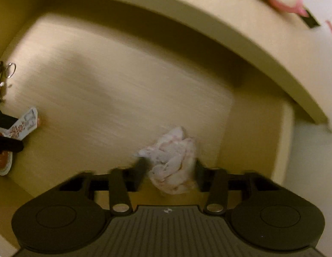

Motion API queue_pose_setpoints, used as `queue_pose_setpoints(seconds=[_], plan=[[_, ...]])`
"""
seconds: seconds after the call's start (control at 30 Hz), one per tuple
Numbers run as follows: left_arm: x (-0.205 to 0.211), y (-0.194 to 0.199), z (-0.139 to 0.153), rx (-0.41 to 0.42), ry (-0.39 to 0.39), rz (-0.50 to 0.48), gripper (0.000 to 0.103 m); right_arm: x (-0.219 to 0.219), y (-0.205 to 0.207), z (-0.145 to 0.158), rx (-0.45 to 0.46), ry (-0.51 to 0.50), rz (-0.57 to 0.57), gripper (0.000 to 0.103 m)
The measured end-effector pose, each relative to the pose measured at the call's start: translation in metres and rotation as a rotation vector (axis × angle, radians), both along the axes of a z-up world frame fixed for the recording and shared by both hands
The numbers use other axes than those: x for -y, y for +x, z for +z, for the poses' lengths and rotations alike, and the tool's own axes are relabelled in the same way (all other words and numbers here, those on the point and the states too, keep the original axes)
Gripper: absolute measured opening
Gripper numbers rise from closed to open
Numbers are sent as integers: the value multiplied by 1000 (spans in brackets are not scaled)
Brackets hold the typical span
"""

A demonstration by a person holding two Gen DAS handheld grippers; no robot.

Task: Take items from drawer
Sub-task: 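Lift both items onto the desktop and open both tools to release them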

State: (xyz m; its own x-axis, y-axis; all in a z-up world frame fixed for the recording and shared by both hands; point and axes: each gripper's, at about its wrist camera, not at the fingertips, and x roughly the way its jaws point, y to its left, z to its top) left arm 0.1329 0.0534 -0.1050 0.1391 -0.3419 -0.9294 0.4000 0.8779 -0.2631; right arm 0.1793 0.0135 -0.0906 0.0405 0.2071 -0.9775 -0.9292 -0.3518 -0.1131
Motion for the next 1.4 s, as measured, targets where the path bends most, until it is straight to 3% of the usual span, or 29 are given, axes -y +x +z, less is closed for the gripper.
queue_pose_setpoints(seconds=[0.03, 0.27, 0.4, 0.53, 0.67, 0.9, 1.03, 1.2, 1.33, 1.4], plan=[[-2, 0, 2, 9, -13, 10, 26, 0, -2, 1, -11, -6, -3, 17], [-13, -9, 31, 115, -75, 8, 25, 30, -1, 49, -174, 115, -94, 13], [-23, 2, 92, 217, -158, 19, 25, 37, 14, 94, -275, 234, -179, 13], [-47, 35, 175, 442, -175, 86, 25, 15, 20, 173, -341, 457, -210, 13], [-64, 85, 200, 521, -134, 192, 26, -15, 23, 210, -389, 578, -212, 13], [-77, 151, 170, 456, -170, 337, 26, -63, -16, 177, -357, 525, -161, 13], [-69, 166, 152, 428, -214, 353, 26, -65, -29, 152, -358, 477, -159, 13], [-58, 200, 131, 405, -176, 343, 27, -72, -44, 125, -322, 438, -148, 14], [-55, 210, 120, 408, -175, 350, 28, -75, -48, 116, -300, 440, -135, 20], [-56, 210, 121, 432, -182, 363, 28, -76, -49, 115, -299, 444, -135, 31]])
